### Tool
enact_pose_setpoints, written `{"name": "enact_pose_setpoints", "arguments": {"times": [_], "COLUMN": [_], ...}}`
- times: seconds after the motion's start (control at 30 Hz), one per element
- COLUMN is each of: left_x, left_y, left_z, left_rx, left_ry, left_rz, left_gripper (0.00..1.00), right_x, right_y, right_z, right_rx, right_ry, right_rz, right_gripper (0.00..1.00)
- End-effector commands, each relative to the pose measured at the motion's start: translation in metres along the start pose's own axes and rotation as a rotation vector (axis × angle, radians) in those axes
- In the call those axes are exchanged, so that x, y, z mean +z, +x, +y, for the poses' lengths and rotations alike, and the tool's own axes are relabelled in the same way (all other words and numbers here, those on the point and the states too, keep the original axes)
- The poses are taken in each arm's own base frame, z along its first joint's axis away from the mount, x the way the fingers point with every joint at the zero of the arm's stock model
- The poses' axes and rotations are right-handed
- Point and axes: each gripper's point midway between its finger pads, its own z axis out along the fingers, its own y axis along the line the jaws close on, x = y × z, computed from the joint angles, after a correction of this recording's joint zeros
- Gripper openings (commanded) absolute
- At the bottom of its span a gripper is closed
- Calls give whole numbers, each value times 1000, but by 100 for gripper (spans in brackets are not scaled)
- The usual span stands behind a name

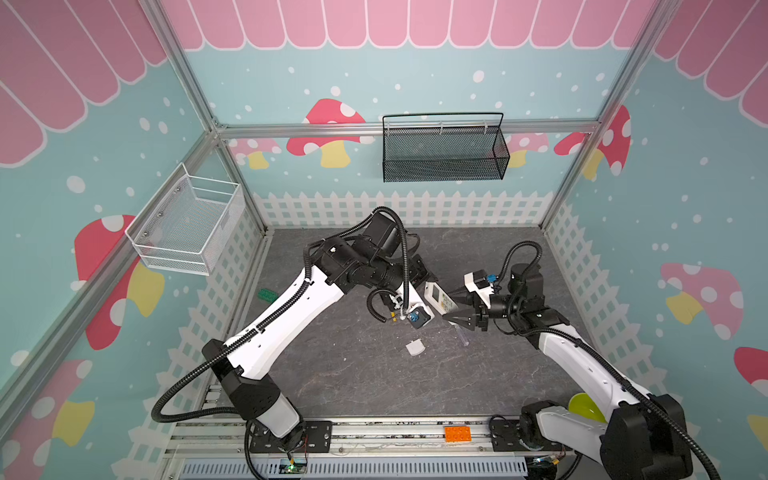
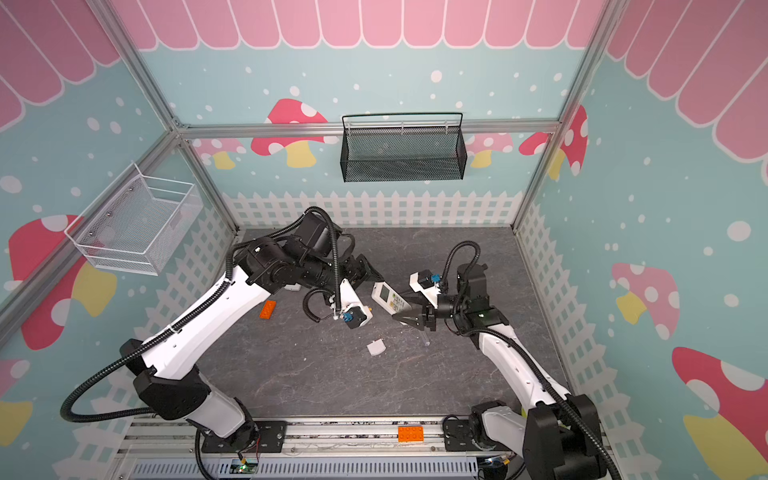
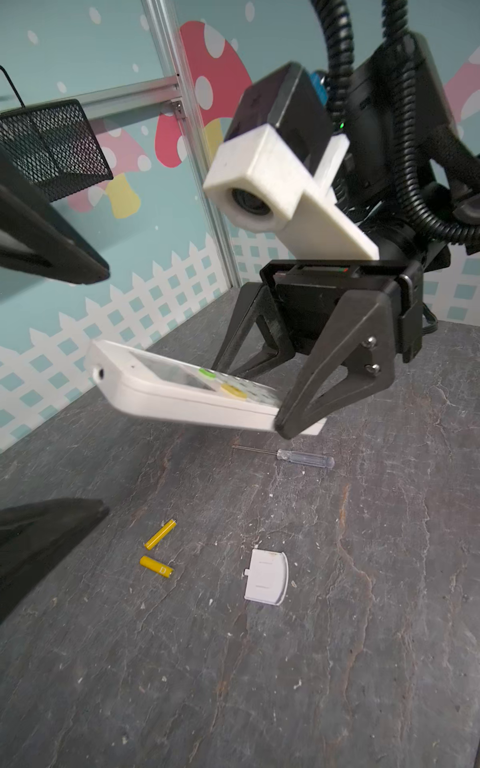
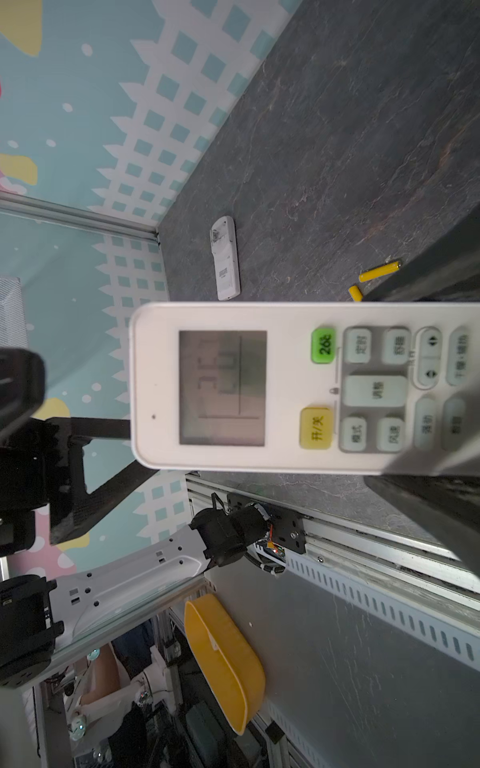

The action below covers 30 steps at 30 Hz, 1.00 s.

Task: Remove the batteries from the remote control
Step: 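Grasp the remote's end with the left gripper from the right gripper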

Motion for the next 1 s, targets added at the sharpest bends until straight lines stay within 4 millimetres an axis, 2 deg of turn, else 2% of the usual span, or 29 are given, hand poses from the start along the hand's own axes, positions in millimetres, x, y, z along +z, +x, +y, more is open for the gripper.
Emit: {"name": "enact_pose_setpoints", "arguments": {"times": [0.0, 0.27, 0.5, 0.67, 0.97], "left_x": [14, 30, 38, 42, 47], "left_y": [-2, 2, 5, 7, 10], "left_z": [-9, -20, -21, -19, -24], "left_rx": [109, 111, 112, 97, 81], "left_ry": [43, 71, 72, 68, 76], "left_rz": [-4, 1, 5, 9, 14], "left_gripper": [74, 61, 47, 28, 5], "right_x": [4, 12, 14, 14, 15], "right_y": [-9, 0, -2, -1, 5], "right_z": [10, 12, 13, 15, 12], "right_rx": [-53, -25, -27, -28, -41], "right_ry": [-62, -99, -125, -133, -106], "right_rz": [-15, -4, 0, -1, 15], "right_gripper": [21, 21, 20, 20, 23]}}
